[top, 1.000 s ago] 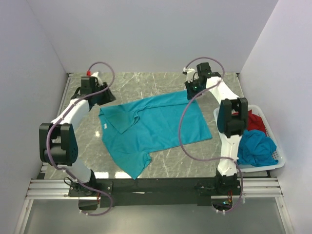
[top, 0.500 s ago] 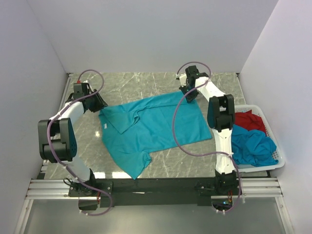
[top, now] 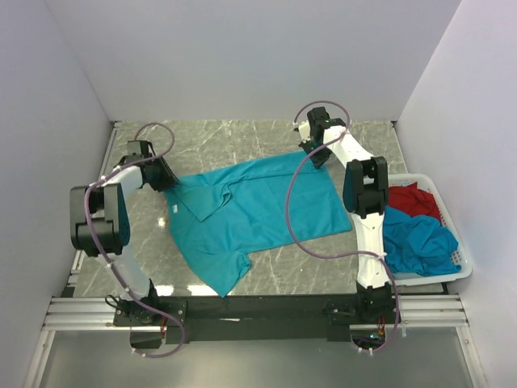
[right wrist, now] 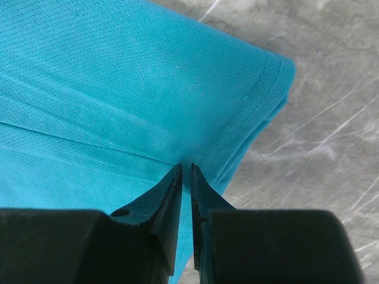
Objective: Fold and stack the t-shirts
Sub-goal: Fold the tshirt
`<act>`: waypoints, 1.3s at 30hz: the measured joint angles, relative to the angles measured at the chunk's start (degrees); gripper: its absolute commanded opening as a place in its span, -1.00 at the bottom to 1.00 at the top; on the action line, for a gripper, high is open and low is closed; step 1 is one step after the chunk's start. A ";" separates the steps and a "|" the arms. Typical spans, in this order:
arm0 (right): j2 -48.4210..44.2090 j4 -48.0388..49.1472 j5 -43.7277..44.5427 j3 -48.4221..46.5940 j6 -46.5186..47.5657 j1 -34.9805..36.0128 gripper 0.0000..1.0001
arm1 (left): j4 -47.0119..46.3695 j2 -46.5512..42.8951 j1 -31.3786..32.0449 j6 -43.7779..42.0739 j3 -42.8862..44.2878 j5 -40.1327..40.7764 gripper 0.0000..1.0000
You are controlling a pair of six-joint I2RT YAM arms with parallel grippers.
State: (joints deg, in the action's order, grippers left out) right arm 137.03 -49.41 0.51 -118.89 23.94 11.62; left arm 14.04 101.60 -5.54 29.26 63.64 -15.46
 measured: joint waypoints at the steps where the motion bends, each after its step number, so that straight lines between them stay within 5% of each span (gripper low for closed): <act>1: 0.00 0.02 0.11 0.00 0.00 0.00 -0.64 | 0.39 1.27 0.00 0.00 0.50 0.15 -0.34; 9: 0.00 0.00 0.61 0.00 0.26 0.02 -0.65 | 2.75 8.17 -0.11 0.15 6.16 4.52 -0.51; 16: 0.28 -0.50 1.01 -0.44 0.98 0.02 -0.65 | 3.52 10.10 -1.99 0.52 8.96 6.82 -0.50; 23: 3.93 -2.19 1.01 -6.38 1.03 0.44 -0.65 | 7.28 18.03 -2.43 0.37 21.20 7.52 -0.42; 35: 6.88 -1.79 3.96 -12.44 1.03 1.01 -0.56 | 14.27 28.55 -2.43 -0.61 40.22 5.97 0.04; 39: 6.73 1.03 4.59 -14.21 0.81 0.98 -0.50 | 14.45 27.82 -2.45 -1.33 41.29 4.37 0.37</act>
State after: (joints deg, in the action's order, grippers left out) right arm 143.76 -48.38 5.10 -133.10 24.75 12.60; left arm 28.49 129.43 -7.99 27.92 104.92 -11.09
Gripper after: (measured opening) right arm 0.238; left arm 0.630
